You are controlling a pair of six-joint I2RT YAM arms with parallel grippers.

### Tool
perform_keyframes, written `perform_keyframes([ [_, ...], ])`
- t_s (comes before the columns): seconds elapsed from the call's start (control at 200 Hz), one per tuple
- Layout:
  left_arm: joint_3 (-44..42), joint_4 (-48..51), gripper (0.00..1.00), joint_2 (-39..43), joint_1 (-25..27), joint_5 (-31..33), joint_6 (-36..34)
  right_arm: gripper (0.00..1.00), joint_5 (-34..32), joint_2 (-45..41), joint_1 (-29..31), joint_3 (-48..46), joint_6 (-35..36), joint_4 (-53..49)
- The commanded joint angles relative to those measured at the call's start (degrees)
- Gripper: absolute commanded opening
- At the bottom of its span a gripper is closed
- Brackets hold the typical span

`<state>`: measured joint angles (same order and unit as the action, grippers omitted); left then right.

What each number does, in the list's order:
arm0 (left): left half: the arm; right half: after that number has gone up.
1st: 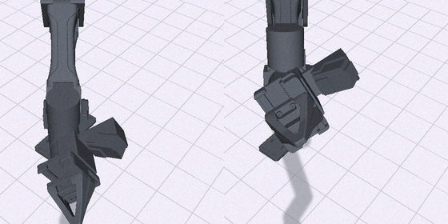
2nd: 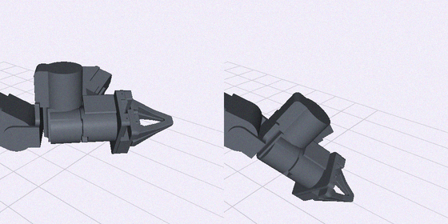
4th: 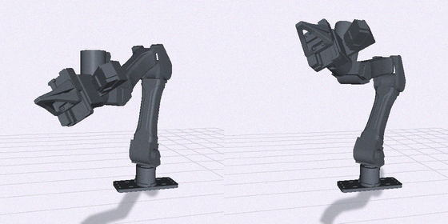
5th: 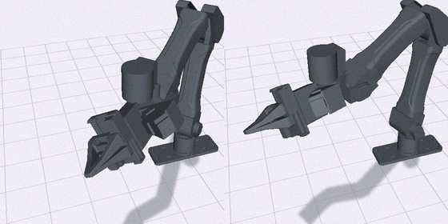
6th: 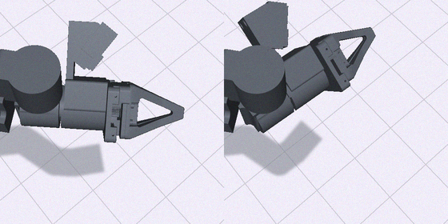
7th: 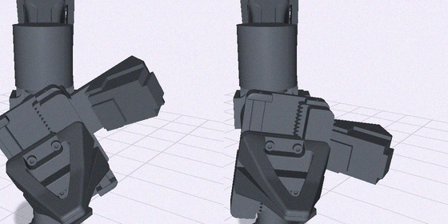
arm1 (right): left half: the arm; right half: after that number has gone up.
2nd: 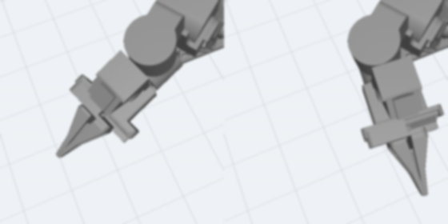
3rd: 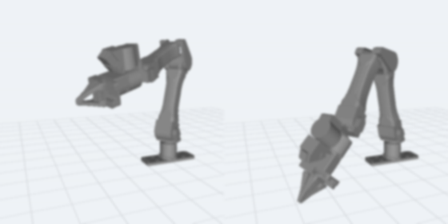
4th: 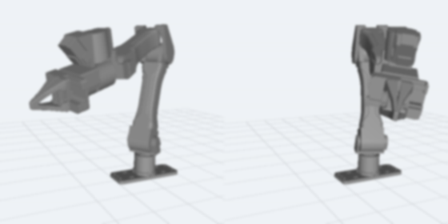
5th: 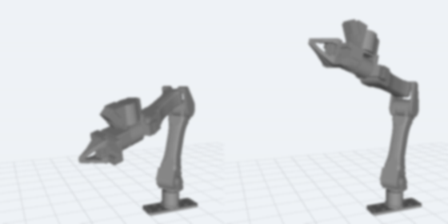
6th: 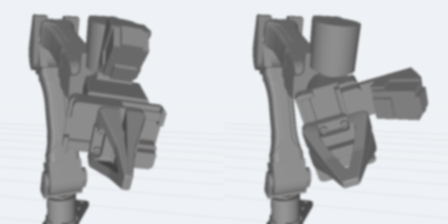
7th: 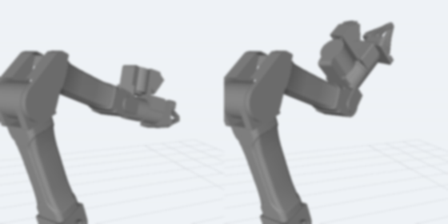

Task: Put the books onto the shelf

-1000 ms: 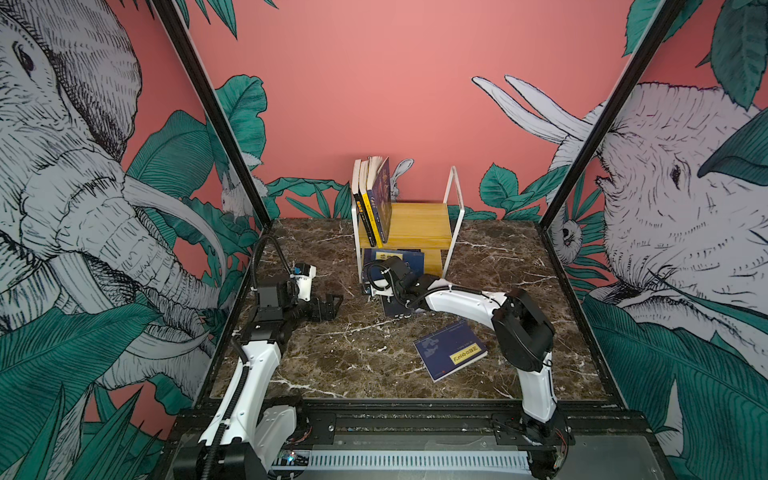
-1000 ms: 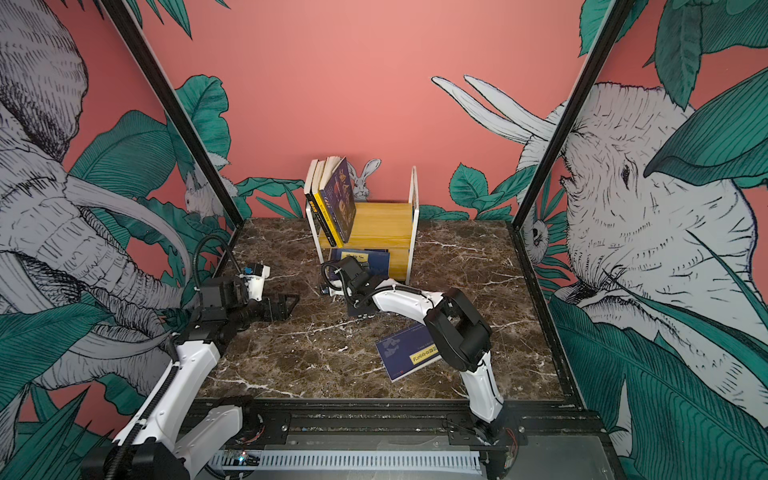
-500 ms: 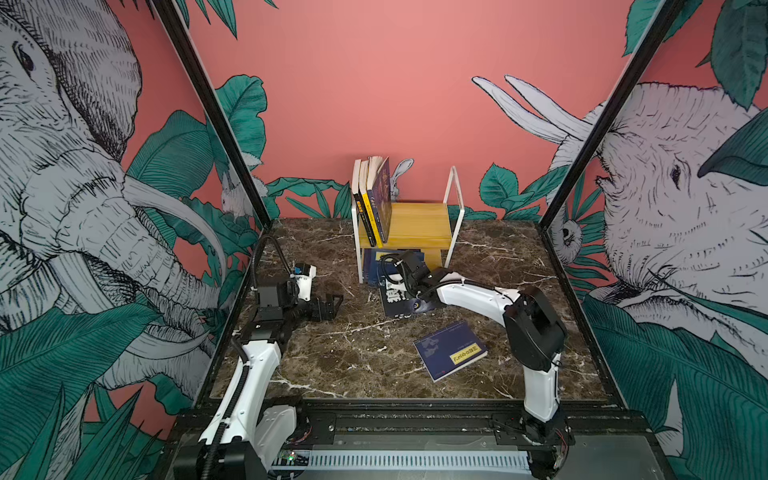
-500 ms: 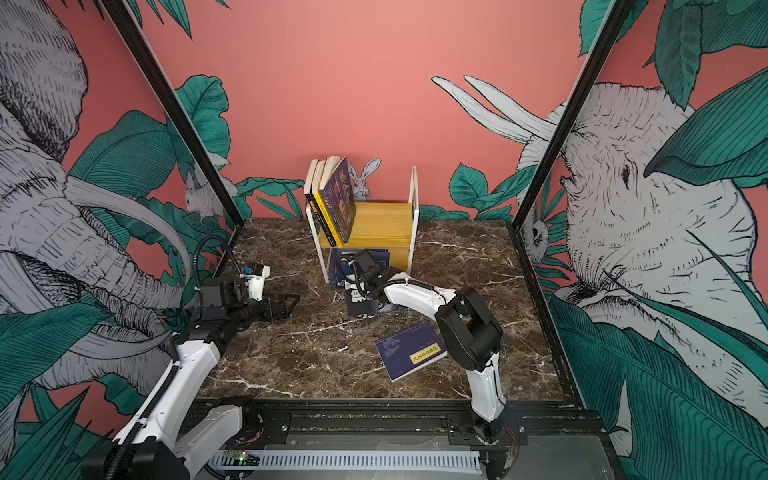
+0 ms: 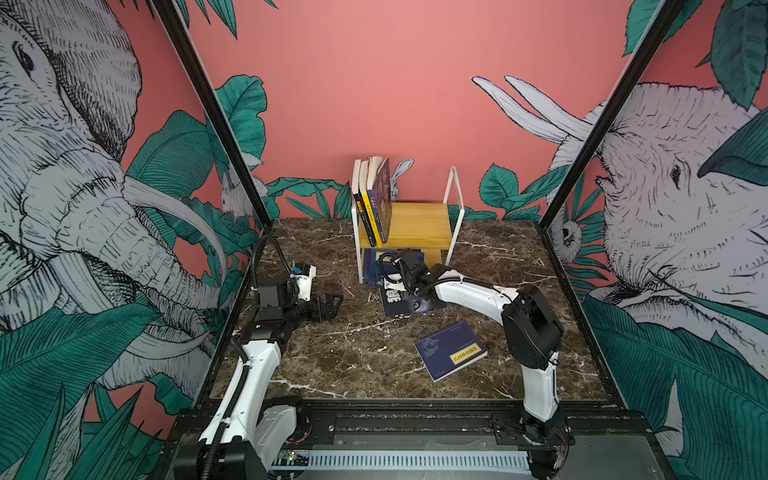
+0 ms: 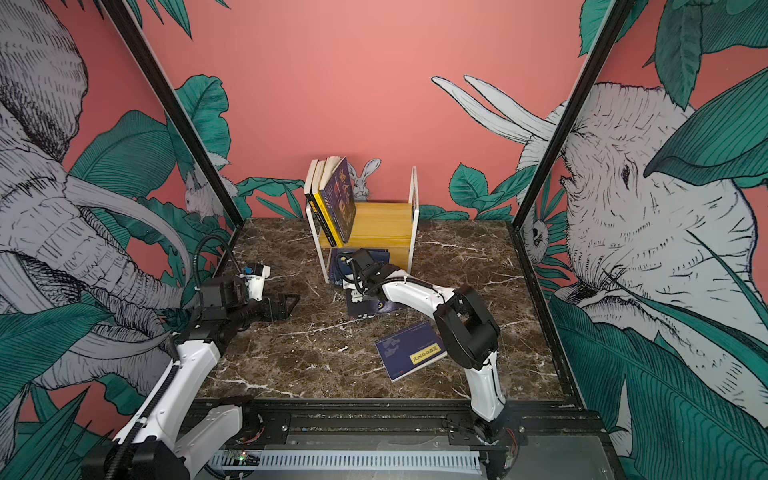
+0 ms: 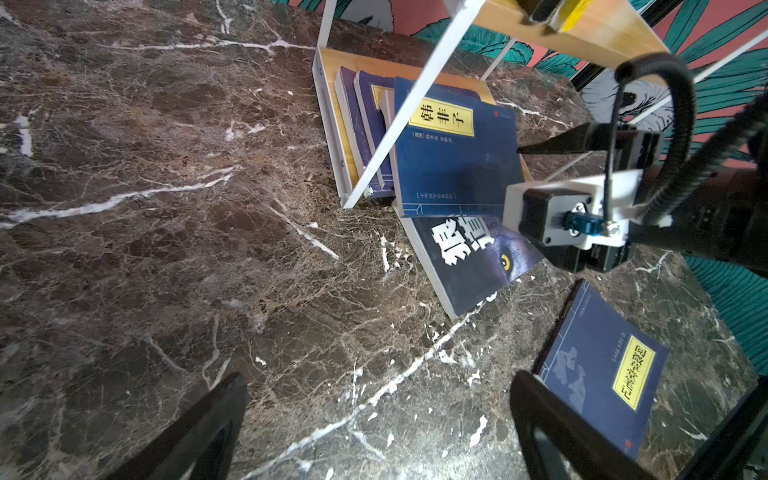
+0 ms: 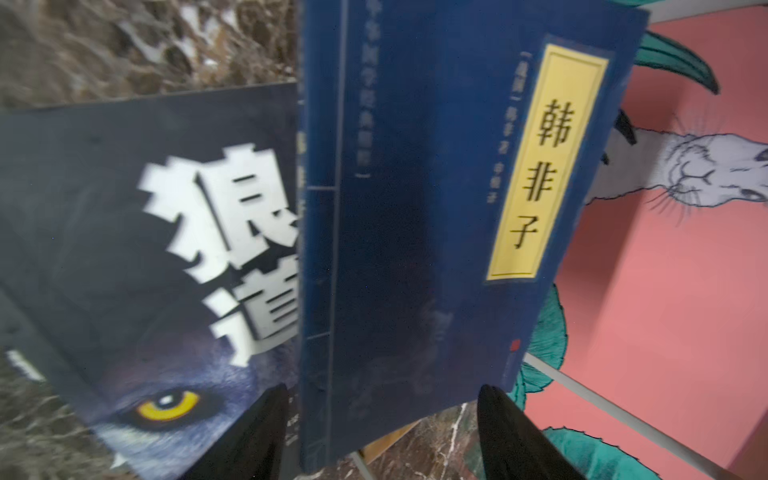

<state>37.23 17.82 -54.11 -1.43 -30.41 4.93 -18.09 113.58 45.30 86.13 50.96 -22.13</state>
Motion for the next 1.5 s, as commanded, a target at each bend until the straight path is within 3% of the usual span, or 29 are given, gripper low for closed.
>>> perform_keyframes([
  [0.0,-0.58,-0.6,0.99,-0.23,-0.27,-0.43,-0.24,0.75,3.9,-2.79,-0.22,-1.49,-2.29,-2.08],
  [0.345,-0.35,0.14,0.99,-0.02,-0.48,-0.35,-0.15,0.72,-2.72,2.19,-2.24,0.8,-0.59,-1.51],
  [0.765,-0.58,-0.86,0.99,-0.15,-0.84,-0.66,0.52,0.53,-1.32,4.34,-2.44,5.53,-1.39,-1.6],
  [1.025,-0.68,-0.98,0.99,-0.28,-1.07,-0.95,0.87,0.49,-1.5,5.32,-2.19,8.08,-1.56,-1.33],
  [1.14,-0.58,-0.9,0.99,-0.25,-1.15,-0.79,0.83,0.5,-1.17,5.69,-2.08,8.05,-1.56,-1.13],
  [1.275,-0.6,-0.54,0.99,-0.16,-1.26,-0.85,0.74,0.63,-1.06,6.26,-1.49,8.44,-1.74,-3.49],
  [1.495,-0.85,-1.03,0.99,-0.35,-1.35,-1.13,0.8,0.7,6.36,4.68,0.02,10.36,-6.45,-7.84],
])
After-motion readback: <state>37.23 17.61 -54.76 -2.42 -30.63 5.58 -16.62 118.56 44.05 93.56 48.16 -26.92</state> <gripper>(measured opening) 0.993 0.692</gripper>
